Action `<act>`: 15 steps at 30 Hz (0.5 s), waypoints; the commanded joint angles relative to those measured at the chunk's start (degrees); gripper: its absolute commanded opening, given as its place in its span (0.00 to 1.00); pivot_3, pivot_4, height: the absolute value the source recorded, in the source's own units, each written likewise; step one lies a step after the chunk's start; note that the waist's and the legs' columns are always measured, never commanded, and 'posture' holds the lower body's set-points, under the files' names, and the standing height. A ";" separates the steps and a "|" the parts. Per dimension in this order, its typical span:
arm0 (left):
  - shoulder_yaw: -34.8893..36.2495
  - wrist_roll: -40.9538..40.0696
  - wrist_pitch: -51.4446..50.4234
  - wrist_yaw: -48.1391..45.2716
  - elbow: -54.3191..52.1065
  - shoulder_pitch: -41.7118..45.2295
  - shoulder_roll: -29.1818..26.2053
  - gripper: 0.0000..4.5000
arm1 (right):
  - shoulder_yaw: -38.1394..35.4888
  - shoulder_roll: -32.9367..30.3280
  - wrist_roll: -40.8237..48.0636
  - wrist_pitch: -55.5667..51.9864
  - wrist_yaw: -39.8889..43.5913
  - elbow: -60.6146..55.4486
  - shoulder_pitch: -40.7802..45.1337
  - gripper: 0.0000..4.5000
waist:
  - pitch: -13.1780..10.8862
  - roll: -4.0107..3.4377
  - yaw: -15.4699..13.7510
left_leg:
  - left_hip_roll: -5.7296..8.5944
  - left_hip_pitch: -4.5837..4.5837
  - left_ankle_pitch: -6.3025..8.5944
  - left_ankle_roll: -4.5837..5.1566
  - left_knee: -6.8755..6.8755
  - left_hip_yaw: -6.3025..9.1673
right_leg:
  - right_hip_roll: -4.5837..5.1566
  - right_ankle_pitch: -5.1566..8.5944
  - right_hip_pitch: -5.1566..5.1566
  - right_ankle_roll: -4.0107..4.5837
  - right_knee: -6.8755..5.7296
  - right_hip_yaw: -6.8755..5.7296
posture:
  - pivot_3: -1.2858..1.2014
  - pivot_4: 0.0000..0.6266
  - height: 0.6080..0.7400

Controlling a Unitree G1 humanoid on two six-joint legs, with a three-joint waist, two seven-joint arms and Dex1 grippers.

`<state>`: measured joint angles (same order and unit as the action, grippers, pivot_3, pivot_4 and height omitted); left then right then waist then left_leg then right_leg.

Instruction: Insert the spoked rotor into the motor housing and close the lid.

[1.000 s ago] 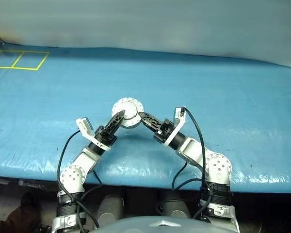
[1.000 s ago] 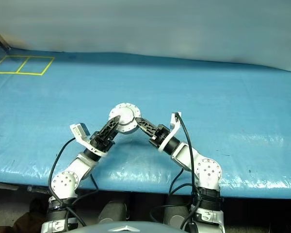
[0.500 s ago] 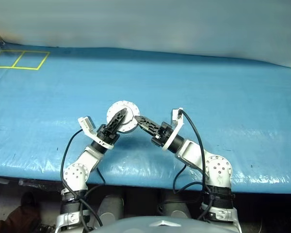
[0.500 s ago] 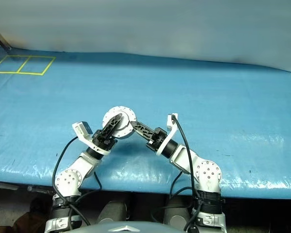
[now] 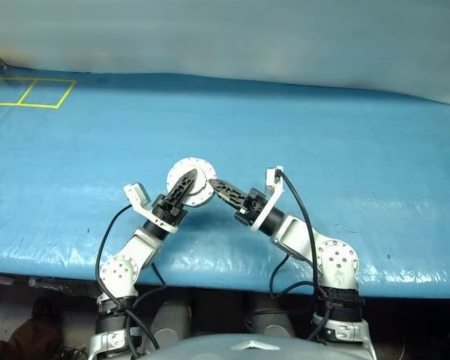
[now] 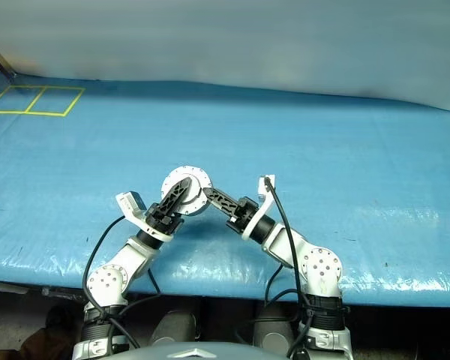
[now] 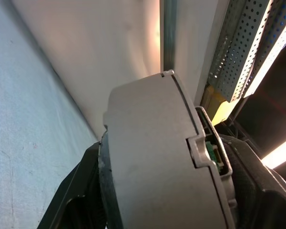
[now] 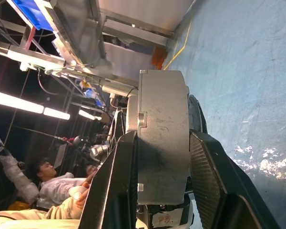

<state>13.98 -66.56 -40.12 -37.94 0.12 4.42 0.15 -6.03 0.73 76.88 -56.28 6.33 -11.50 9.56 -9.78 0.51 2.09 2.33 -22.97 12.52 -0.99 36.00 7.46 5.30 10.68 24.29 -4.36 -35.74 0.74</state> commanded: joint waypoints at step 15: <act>5.17 6.53 12.31 7.80 2.73 1.87 3.08 0.64 | -0.01 0.63 -5.54 8.99 3.27 -2.86 1.58 0.82 | -0.01 0.02 -0.03 | -0.01 0.02 0.00 0.00 0.00 -0.01 | -0.01 0.00 0.00 0.00 0.00 0.00 | 0.52 0.24 1.00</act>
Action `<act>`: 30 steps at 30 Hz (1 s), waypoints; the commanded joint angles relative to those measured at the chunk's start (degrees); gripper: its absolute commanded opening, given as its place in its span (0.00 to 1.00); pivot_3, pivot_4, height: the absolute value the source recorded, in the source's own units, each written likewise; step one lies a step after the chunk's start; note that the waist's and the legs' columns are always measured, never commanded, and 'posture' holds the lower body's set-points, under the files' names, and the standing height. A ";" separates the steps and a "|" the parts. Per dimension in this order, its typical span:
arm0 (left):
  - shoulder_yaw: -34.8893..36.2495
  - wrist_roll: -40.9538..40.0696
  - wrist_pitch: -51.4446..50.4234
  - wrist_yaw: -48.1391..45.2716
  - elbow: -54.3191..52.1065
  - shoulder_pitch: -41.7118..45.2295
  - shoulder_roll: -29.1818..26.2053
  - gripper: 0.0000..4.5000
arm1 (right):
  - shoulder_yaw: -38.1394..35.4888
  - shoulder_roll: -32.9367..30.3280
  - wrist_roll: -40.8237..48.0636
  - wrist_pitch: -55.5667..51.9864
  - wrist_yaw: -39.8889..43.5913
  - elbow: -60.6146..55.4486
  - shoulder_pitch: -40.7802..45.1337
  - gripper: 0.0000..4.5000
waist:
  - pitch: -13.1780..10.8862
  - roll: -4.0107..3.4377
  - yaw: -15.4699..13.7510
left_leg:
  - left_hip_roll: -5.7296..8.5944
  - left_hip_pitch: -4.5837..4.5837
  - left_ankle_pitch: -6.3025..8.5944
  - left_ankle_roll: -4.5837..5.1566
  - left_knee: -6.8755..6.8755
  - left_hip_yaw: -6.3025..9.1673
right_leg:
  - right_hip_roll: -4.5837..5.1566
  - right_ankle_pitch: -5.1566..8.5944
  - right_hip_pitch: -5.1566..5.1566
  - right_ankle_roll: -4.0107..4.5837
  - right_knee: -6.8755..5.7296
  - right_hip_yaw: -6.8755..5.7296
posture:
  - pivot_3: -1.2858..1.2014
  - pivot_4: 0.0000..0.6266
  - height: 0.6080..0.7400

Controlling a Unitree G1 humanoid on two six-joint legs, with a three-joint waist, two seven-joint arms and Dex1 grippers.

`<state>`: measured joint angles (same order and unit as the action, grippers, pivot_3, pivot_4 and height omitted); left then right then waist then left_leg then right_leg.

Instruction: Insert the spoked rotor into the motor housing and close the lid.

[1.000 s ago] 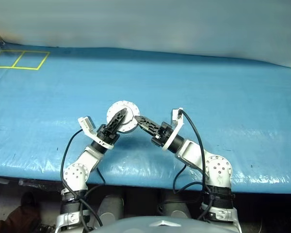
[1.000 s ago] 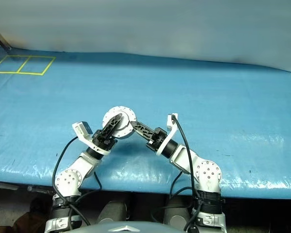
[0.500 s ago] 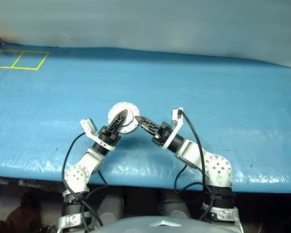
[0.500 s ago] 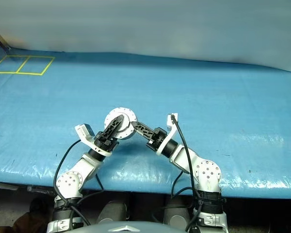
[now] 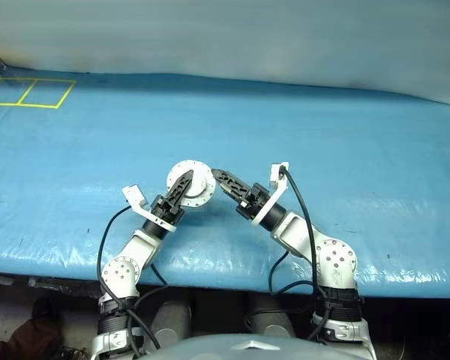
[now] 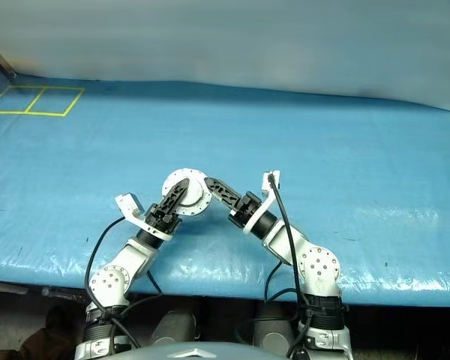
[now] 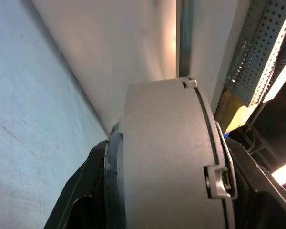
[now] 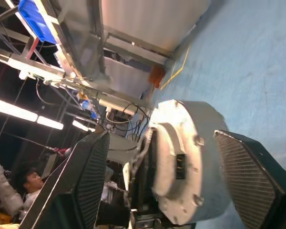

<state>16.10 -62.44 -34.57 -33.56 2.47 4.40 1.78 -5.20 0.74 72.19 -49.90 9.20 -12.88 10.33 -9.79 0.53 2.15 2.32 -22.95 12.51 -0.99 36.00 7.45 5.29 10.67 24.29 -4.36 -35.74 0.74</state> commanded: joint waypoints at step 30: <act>15.66 23.14 38.00 29.00 16.22 14.96 -1.60 0.99 | -0.44 1.01 -5.78 5.34 1.39 -0.29 -0.40 0.83 | -0.08 0.23 0.17 | 0.02 0.43 -0.01 -0.02 0.05 0.03 | -0.02 -0.11 -0.46 -0.17 0.05 0.02 | 0.52 0.24 1.00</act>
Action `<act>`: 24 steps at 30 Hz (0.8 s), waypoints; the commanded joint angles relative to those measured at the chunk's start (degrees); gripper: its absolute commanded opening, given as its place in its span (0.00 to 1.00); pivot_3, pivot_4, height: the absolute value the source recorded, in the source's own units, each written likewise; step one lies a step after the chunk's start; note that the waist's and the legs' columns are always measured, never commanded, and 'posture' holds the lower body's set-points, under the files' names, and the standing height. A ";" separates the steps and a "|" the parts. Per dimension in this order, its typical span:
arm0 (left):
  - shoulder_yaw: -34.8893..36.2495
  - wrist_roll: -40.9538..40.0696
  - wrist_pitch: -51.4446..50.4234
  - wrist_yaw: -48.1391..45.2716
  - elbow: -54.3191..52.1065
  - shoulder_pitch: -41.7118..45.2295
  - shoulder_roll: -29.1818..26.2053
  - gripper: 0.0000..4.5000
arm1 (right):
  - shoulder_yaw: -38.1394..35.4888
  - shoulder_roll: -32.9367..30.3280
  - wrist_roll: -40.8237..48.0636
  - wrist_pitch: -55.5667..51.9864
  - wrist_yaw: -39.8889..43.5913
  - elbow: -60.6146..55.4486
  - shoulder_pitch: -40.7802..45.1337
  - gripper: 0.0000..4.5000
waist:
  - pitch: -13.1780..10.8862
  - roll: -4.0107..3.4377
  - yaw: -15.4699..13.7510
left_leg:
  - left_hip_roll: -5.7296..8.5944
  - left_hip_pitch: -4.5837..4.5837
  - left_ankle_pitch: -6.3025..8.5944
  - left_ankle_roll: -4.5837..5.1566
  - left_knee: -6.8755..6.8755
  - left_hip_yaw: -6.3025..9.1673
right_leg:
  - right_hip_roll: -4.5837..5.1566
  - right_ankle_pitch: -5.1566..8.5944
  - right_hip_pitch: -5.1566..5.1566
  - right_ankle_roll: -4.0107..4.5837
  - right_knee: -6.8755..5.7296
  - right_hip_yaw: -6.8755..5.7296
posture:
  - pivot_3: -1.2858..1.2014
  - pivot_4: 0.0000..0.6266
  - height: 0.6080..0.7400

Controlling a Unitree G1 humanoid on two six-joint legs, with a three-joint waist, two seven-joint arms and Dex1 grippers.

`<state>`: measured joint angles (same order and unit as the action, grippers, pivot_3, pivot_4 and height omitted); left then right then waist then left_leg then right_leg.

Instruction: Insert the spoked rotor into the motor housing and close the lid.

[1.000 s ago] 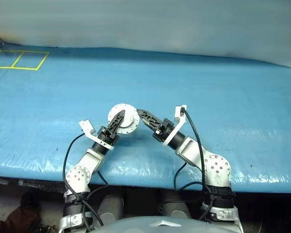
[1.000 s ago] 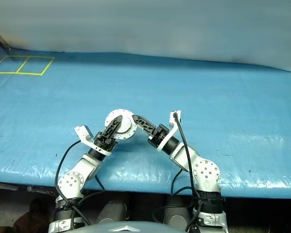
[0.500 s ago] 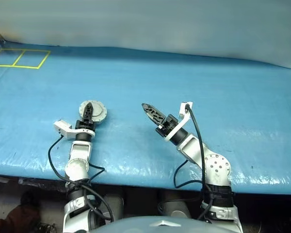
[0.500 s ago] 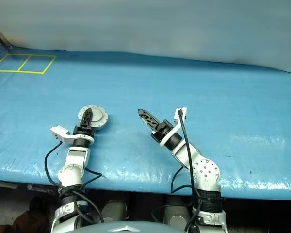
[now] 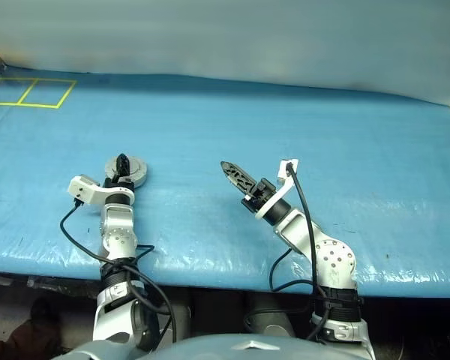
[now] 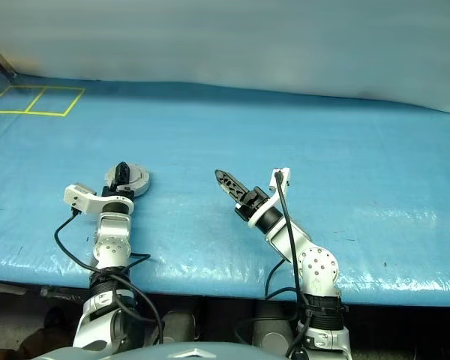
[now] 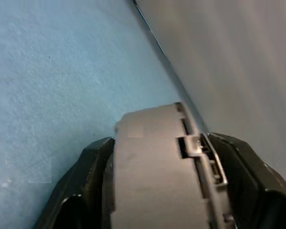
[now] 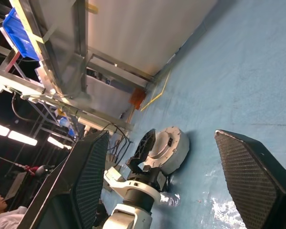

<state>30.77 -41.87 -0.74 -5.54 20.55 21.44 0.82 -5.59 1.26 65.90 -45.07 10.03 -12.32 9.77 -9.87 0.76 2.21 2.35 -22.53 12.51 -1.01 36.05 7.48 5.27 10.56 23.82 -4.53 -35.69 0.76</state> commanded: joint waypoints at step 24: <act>-30.63 23.19 3.00 -25.47 -26.56 -14.70 -17.93 0.99 | 12.10 -16.02 -39.25 22.75 13.88 -1.46 -0.86 0.83 | 0.00 0.00 -0.40 | 0.02 -0.05 -0.02 -0.05 -0.02 0.00 | 0.00 0.04 0.03 0.07 0.03 0.01 | 0.52 0.24 1.00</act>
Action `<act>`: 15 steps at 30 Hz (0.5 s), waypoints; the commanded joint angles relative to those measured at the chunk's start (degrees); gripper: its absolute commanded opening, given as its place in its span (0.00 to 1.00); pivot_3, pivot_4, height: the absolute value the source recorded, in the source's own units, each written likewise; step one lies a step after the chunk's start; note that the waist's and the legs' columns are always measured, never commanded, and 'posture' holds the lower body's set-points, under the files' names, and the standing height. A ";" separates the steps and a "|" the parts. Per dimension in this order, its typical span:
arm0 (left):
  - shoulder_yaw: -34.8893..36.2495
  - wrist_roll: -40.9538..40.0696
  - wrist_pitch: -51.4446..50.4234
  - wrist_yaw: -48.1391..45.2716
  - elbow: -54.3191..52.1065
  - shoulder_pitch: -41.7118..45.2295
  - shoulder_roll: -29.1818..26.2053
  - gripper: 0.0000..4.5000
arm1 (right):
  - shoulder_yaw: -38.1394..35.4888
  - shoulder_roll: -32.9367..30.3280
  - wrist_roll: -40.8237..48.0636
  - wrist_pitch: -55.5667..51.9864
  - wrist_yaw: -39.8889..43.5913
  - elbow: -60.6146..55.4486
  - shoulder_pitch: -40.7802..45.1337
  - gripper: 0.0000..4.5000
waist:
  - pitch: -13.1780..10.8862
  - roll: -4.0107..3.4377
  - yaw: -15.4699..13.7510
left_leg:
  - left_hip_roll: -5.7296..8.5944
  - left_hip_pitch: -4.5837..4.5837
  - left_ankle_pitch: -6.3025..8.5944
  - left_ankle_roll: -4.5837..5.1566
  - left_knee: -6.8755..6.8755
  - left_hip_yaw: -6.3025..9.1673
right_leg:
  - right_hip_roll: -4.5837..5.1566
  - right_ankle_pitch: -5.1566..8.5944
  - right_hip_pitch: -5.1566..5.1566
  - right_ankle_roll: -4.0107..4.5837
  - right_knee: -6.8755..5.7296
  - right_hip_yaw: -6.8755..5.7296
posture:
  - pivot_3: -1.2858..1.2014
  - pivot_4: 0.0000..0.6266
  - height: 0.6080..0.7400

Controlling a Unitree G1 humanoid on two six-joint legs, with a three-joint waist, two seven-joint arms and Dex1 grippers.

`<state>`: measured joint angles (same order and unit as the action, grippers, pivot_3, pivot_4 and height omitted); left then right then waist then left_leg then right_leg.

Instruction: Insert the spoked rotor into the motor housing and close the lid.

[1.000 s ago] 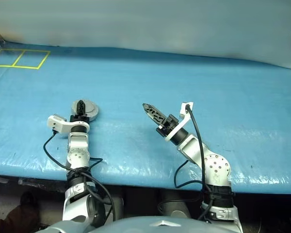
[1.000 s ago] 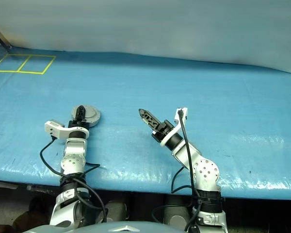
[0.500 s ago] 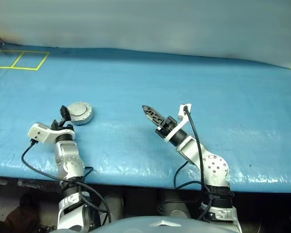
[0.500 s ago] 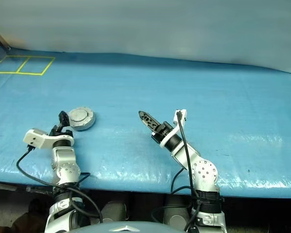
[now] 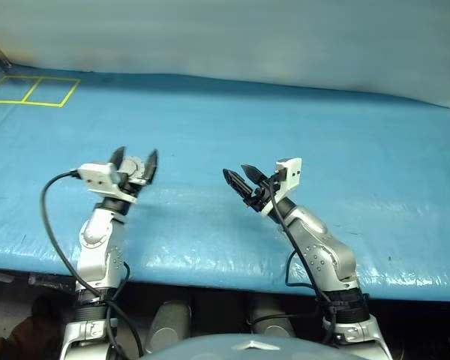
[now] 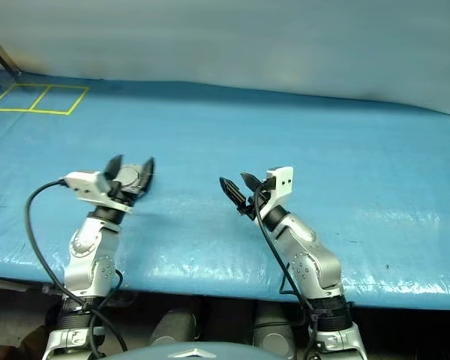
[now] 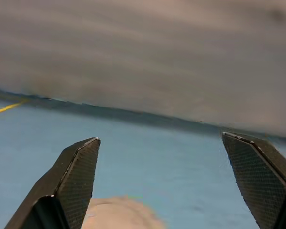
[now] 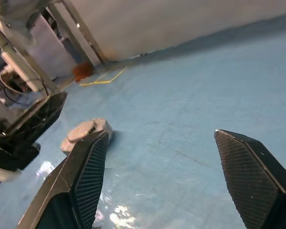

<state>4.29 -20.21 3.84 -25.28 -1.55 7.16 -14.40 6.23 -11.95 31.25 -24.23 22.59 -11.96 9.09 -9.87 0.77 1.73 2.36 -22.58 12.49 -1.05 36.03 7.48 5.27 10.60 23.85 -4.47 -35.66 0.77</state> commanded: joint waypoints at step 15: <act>-12.07 5.57 -2.71 -20.31 0.14 1.18 -9.84 1.00 | 0.63 -11.42 -15.33 3.68 6.09 -2.19 -2.03 1.00 | -0.04 -0.01 -0.10 | -0.04 0.01 0.00 0.01 -0.07 -0.01 | 0.03 0.07 0.04 0.09 -0.05 -0.02 | 0.52 0.24 1.00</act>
<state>-8.08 -14.09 0.33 -44.98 -0.97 7.49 -24.62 7.59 -23.83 15.94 -20.73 28.66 -11.93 6.87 -9.91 0.76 1.63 2.32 -22.56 12.49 -1.04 35.97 7.47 5.30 10.67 23.89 -4.38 -35.71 0.75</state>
